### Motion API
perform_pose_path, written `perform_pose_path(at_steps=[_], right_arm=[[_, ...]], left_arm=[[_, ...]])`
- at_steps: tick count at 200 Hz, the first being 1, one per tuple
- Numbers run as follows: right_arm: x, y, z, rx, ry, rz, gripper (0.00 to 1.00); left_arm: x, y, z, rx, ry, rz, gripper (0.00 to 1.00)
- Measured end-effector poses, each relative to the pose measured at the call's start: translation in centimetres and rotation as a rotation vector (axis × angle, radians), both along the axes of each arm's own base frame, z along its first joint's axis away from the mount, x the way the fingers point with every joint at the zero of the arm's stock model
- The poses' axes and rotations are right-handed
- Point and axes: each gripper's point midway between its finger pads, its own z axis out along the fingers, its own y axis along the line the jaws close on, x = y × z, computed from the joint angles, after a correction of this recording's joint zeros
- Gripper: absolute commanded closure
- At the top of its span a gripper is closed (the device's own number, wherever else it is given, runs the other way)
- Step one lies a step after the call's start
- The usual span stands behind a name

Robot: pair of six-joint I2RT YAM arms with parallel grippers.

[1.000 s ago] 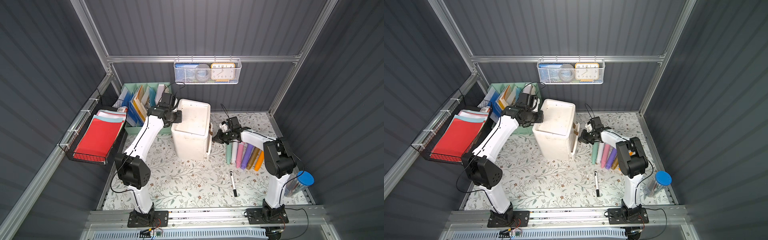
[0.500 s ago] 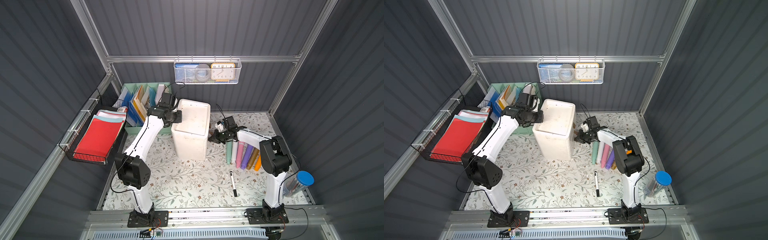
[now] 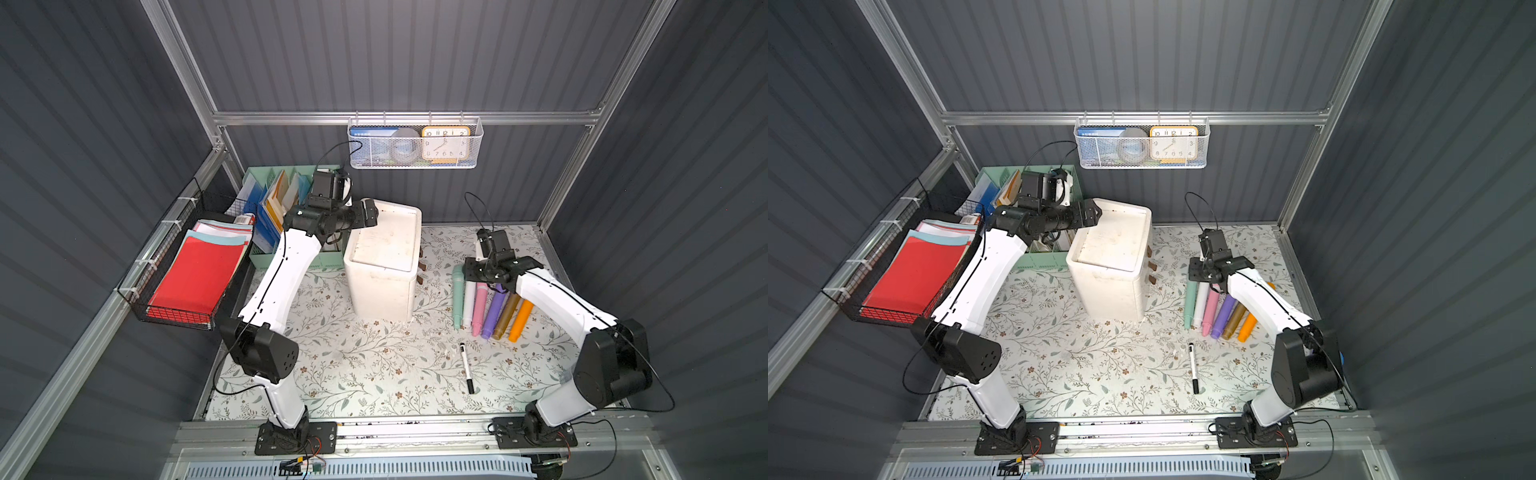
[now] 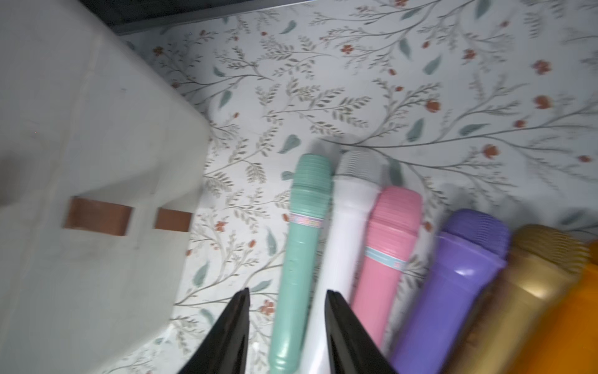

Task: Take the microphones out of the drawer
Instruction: Close the drawer in the storage box, then reset both arms

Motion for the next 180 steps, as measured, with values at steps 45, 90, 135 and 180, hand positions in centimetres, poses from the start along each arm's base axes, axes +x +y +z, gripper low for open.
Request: perform_pose_path(at_steps=[45, 90, 135, 180], right_arm=[[-4.2, -10.0, -4.6, -0.144, -0.001, -0.203, 0.58], [-6.9, -13.7, -8.1, -0.158, -0.125, -0.289, 0.58], [-4.9, -13.9, -7.7, -0.127, -0.303, -0.302, 0.46], [-2.4, -13.2, -8.1, -0.109, -0.43, -0.283, 0.01]], left_arm=[[-3.4, 8.2, -0.4, 0.076, -0.059, 0.185, 0.01], [-7.6, 16.4, -14.1, 0.249, 0.108, 0.364, 0.0], [-12.3, 16.9, -27.6, 0.383, 0.233, 0.283, 0.01], [-11.1, 16.9, -29.6, 0.375, 0.073, 0.286, 0.01]])
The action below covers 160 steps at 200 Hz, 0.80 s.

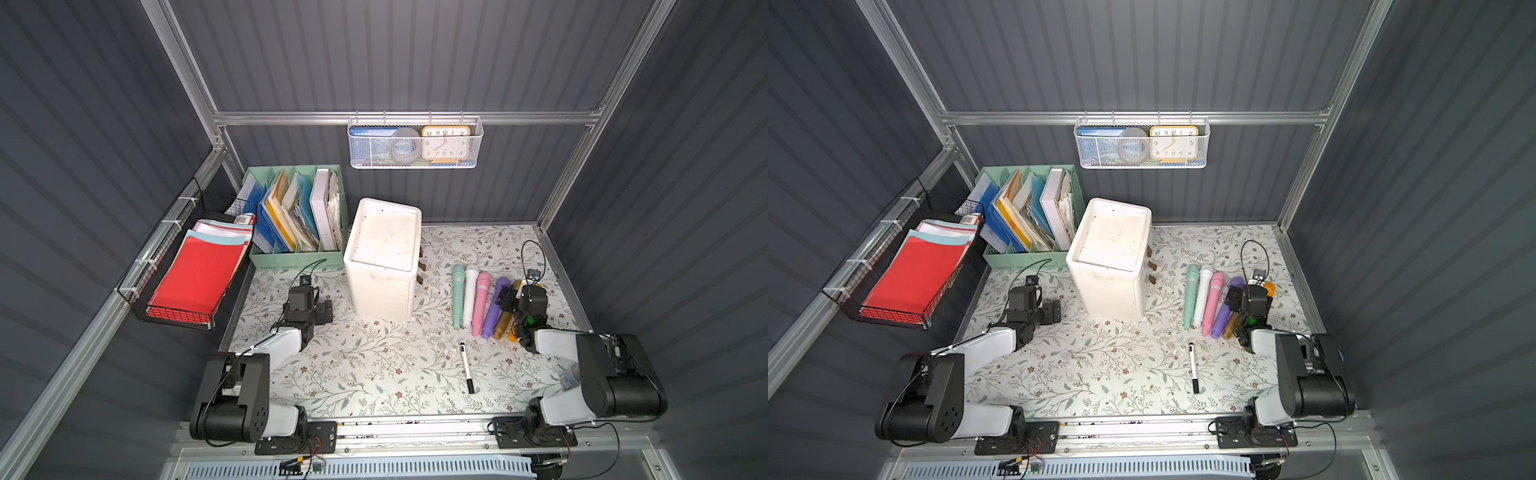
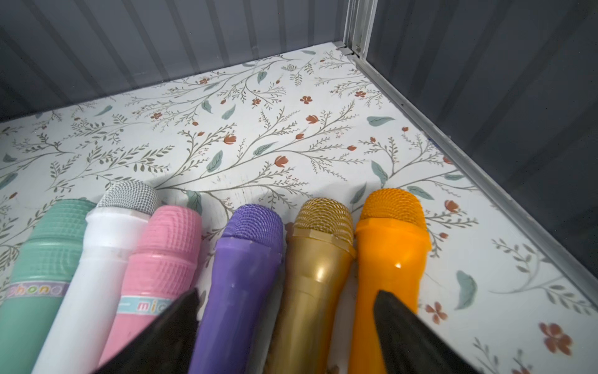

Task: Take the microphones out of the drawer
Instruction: Reset both arms

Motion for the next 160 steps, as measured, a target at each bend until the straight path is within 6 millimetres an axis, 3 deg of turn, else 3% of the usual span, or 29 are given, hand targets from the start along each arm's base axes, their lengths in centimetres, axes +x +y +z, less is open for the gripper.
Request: perform_pose_path(at_steps=[22, 49, 65, 80, 160], right_arm=[[-0.3, 0.6, -1.0, -0.01, 0.012, 0.017, 0.01], [0.1, 0.5, 0.6, -0.012, -0.039, 0.011, 0.01], [0.2, 0.5, 0.8, -0.013, -0.045, 0.009, 0.01], [0.2, 0.5, 0.9, -0.013, -0.046, 0.009, 0.01], [0.3, 0.5, 1.0, -0.013, -0.045, 0.009, 0.01]], left_arm=[[0.9, 0.5, -0.1, -0.001, -0.068, 0.014, 0.0], [2.4, 0.9, 0.5, -0.007, -0.164, 0.022, 0.01], [1.8, 1.1, 0.9, -0.018, -0.244, 0.018, 0.01], [0.9, 1.1, -0.3, -0.034, -0.225, 0.006, 0.01], [1.7, 1.4, 1.4, -0.05, -0.308, -0.007, 0.0]])
